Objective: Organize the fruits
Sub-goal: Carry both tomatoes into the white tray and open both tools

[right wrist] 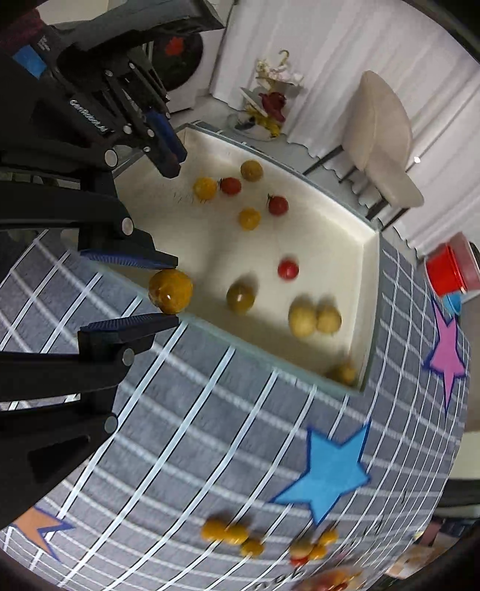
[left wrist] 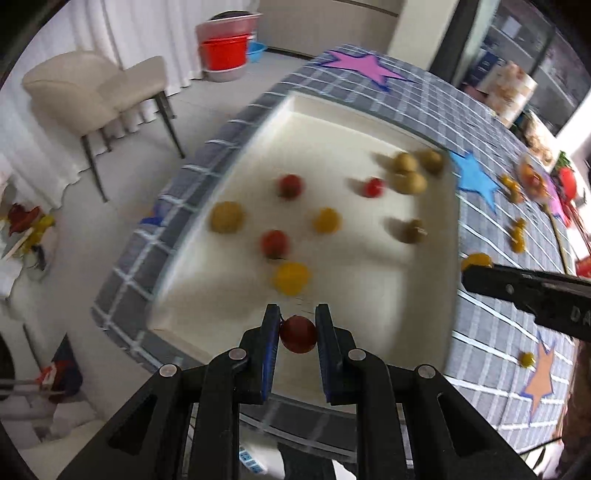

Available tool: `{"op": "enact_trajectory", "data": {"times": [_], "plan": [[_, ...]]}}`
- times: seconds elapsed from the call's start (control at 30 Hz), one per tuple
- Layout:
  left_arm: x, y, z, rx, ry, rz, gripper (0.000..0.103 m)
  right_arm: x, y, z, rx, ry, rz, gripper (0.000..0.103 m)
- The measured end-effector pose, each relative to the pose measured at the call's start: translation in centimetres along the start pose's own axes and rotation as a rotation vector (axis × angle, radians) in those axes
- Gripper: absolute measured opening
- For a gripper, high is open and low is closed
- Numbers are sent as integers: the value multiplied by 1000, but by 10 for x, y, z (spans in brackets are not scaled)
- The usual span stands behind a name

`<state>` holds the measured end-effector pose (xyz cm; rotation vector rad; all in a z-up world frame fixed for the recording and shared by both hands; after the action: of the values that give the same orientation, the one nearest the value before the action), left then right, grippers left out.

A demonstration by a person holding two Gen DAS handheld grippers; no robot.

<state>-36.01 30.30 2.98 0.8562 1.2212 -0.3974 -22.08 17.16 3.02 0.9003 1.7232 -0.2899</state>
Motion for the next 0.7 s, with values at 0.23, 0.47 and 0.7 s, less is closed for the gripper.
{"op": "enact_trajectory", "data": {"times": [0.23, 0.47, 0.7], "plan": [[19, 10, -32, -49, 70, -10, 21, 33, 14, -16, -18, -25, -43, 26], [33, 10, -35, -35, 84, -44, 21, 56, 21, -21, -27, -71, -71, 26], [37, 11, -32, -14, 94, -53, 21, 66, 23, -29, -58, -105, -68, 27]]}}
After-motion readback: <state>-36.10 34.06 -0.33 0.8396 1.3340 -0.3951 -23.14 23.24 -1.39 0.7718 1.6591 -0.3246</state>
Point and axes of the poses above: each gripper's, at about its wrist camera, not at the fingertips, and x roughly the way its jaws point, z to its right, y to its top, the point moved 2 cm from there along x, roughly the way its jaws point, and after that the axes turned 1 degree about y, right-handed, at the moved point
